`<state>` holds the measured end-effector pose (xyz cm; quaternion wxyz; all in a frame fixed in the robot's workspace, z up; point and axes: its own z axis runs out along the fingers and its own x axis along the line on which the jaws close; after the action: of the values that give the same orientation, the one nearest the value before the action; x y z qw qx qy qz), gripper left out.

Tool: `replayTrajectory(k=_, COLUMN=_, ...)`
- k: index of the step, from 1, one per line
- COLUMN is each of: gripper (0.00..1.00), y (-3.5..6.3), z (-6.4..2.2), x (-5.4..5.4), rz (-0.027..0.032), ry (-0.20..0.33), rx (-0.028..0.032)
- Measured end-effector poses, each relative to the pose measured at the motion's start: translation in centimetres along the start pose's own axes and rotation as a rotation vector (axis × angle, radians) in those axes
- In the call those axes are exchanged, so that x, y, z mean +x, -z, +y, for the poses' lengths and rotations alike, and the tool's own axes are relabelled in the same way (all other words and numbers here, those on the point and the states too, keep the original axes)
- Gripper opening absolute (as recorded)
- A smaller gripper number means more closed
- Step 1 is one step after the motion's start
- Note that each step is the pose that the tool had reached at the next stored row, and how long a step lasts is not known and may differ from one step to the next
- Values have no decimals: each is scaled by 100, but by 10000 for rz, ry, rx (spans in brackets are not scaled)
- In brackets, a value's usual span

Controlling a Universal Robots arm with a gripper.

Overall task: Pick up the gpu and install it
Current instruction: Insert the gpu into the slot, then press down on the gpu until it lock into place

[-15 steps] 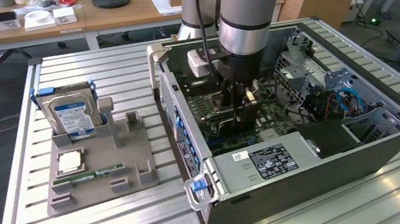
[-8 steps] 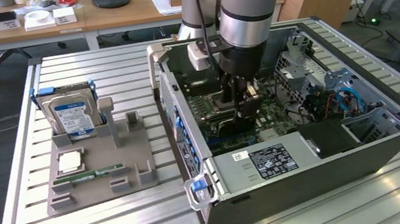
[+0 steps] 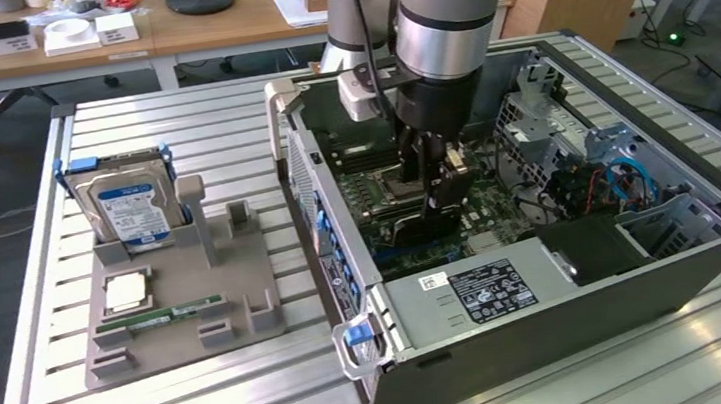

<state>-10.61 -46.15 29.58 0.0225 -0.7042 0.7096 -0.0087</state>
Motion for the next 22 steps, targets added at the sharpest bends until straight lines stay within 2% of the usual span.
replayTrajectory(k=22, gripper=61, y=19, z=-1, x=0, rz=1, ry=0, rx=0)
